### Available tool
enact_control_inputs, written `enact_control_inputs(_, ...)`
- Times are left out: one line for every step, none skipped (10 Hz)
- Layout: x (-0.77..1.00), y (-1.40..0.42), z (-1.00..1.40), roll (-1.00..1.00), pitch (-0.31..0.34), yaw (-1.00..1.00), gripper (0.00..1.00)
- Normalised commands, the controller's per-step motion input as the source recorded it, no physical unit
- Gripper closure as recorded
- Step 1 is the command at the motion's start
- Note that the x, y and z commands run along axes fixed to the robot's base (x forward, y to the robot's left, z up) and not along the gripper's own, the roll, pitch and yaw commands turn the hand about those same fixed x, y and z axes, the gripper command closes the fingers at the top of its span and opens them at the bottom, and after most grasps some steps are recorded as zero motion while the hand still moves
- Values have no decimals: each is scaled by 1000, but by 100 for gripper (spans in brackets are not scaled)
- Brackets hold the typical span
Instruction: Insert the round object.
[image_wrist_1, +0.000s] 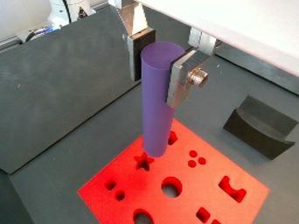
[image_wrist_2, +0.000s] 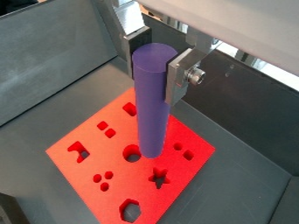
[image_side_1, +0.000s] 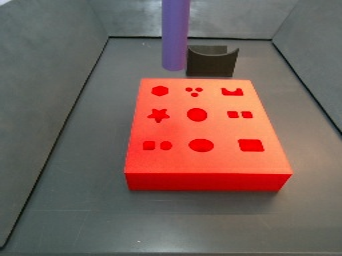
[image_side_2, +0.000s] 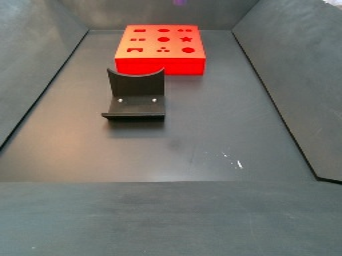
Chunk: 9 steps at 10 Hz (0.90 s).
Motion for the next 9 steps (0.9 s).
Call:
enact_control_inputs(774, 0, -506, 10, 0, 11, 100)
enact_control_inputs(934, 0, -551, 0, -24, 60, 100)
enact_control_inputs(914, 0, -509, 0, -37, 74, 100)
enact_control_inputs(874, 0, -471, 1, -54, 80, 100)
enact_control_inputs(877, -23, -331, 60, -31, 103, 100)
enact_control_inputs(877, -74, -274, 179, 0, 0, 100)
enact_control_inputs(700, -14, -274, 251, 0, -40, 100)
enact_control_inputs(637, 0, -326, 209, -3, -26, 100)
enact_control_inputs(597, -11, -357, 189, -21, -3, 100)
